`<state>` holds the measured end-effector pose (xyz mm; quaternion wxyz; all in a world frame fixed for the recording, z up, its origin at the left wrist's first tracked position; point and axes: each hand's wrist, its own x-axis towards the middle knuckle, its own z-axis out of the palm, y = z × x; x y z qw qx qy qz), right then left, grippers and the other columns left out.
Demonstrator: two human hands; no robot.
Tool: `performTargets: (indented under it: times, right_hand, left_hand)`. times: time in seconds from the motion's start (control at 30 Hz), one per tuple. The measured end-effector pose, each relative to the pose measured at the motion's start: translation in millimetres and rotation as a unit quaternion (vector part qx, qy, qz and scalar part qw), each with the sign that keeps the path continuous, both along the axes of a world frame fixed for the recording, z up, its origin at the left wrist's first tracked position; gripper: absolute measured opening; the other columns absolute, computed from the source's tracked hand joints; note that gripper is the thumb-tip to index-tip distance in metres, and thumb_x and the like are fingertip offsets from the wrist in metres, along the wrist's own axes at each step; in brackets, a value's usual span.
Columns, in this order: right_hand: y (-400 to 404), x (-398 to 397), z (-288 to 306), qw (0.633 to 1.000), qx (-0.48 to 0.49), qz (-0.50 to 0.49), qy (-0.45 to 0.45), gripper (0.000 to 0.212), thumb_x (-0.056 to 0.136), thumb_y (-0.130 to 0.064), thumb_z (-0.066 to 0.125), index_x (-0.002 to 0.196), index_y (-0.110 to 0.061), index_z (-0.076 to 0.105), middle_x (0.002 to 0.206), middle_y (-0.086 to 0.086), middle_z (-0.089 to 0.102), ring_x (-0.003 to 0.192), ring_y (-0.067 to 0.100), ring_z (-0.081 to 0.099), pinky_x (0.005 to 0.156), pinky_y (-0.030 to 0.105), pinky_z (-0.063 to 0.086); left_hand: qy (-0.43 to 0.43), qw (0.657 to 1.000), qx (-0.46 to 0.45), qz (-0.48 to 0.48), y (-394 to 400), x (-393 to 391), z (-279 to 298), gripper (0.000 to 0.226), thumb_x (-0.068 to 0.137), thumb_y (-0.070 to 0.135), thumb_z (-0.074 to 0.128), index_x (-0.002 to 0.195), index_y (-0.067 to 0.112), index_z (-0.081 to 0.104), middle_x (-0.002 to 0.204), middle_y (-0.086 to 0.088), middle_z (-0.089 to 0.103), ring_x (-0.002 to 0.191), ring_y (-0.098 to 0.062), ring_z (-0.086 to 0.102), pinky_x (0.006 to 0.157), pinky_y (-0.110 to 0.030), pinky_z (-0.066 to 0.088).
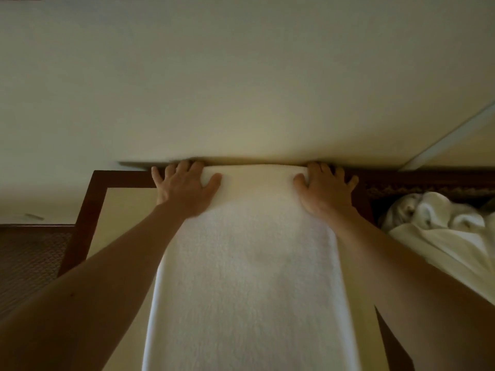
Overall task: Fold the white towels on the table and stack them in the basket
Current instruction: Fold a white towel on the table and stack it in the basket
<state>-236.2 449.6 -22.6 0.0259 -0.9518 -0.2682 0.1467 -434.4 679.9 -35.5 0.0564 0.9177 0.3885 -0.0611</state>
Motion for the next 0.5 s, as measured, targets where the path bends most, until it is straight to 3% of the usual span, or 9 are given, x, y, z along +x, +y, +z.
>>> performTargets:
  times: [0.07,0.13,0.2,0.3,0.37,0.43,0.47,0.5]
  right_hand:
    - [7.6,8.5,0.4,1.0,0.012,-0.018,0.001,0.056,0.095,-0.053,0.023,0.122,-0.022,0.062,0.141,0.011,0.054,0.138,0.044,0.036,0.114,0.077,0.005]
    - [13.5,14.9,0.0,0.998,0.034,-0.049,0.002,0.055,0.097,-0.052,0.025,0.106,-0.022,0.071,0.125,0.017,0.063,0.132,0.045,0.043,0.114,0.078,0.001]
    - [16.8,16.2,-4.6,0.995,0.062,-0.084,-0.007,0.053,0.098,-0.049,0.029,0.097,-0.021,0.073,0.114,0.019,0.067,0.127,0.045,0.049,0.114,0.077,-0.001]
    - [17.4,14.9,-7.0,0.975,0.16,-0.144,-0.053,0.041,0.101,-0.041,0.035,0.087,-0.019,0.066,0.103,0.015,0.069,0.118,0.041,0.056,0.118,0.066,0.005]
    - [12.7,16.2,-9.4,0.944,0.249,-0.2,-0.083,0.032,0.102,-0.032,0.038,0.09,-0.014,0.062,0.102,0.014,0.064,0.111,0.036,0.058,0.115,0.052,0.023]
    - [5.1,16.5,-8.9,0.911,0.335,-0.221,-0.091,0.037,0.097,-0.032,0.039,0.101,-0.004,0.062,0.109,0.016,0.063,0.109,0.037,0.058,0.103,0.046,0.038]
    - [0.2,13.5,-7.0,0.905,0.357,-0.217,-0.078,0.045,0.093,-0.036,0.037,0.105,-0.001,0.062,0.112,0.018,0.063,0.109,0.037,0.058,0.098,0.046,0.042]
    - [-6.7,7.8,-6.1,0.911,0.356,-0.199,-0.065,0.052,0.089,-0.04,0.035,0.109,0.0,0.061,0.116,0.019,0.062,0.111,0.037,0.057,0.098,0.046,0.042]
  left_hand:
    - [0.009,1.0,-0.001,0.0,8.8,11.6,6.3,0.073,0.092,0.076,0.017,0.126,0.03,0.062,0.129,-0.005,0.064,0.125,-0.031,0.054,0.116,-0.056,0.024]
    - [-0.008,1.0,-0.02,0.023,18.0,21.9,12.4,0.07,0.095,0.073,0.023,0.121,0.026,0.068,0.113,-0.008,0.069,0.111,-0.031,0.061,0.102,-0.046,0.037]
    - [-0.02,0.998,-0.036,0.04,25.6,27.9,12.2,0.071,0.093,0.072,0.03,0.116,0.018,0.07,0.101,-0.01,0.066,0.096,-0.032,0.061,0.085,-0.04,0.043]
    - [-0.051,0.996,-0.05,0.046,27.9,29.4,12.5,0.057,0.092,0.067,0.04,0.099,0.019,0.068,0.092,-0.006,0.061,0.085,-0.026,0.055,0.075,-0.036,0.042]
    - [-0.144,0.985,-0.059,0.07,26.4,23.2,13.6,0.042,0.092,0.054,0.047,0.088,0.018,0.068,0.082,-0.007,0.062,0.08,-0.024,0.055,0.073,-0.036,0.045]
    - [-0.348,0.927,-0.074,0.12,26.1,10.8,14.1,0.033,0.089,0.04,0.047,0.077,0.015,0.065,0.064,0.002,0.055,0.067,-0.013,0.05,0.07,-0.036,0.044]
    - [-0.432,0.889,-0.075,0.13,25.1,2.2,14.9,0.028,0.088,0.035,0.046,0.077,0.015,0.063,0.064,0.007,0.053,0.062,-0.007,0.046,0.07,-0.034,0.044]
    - [-0.461,0.877,-0.066,0.119,20.1,-8.4,15.2,0.025,0.086,0.031,0.046,0.084,0.014,0.065,0.073,0.007,0.058,0.065,-0.002,0.048,0.072,-0.031,0.045]
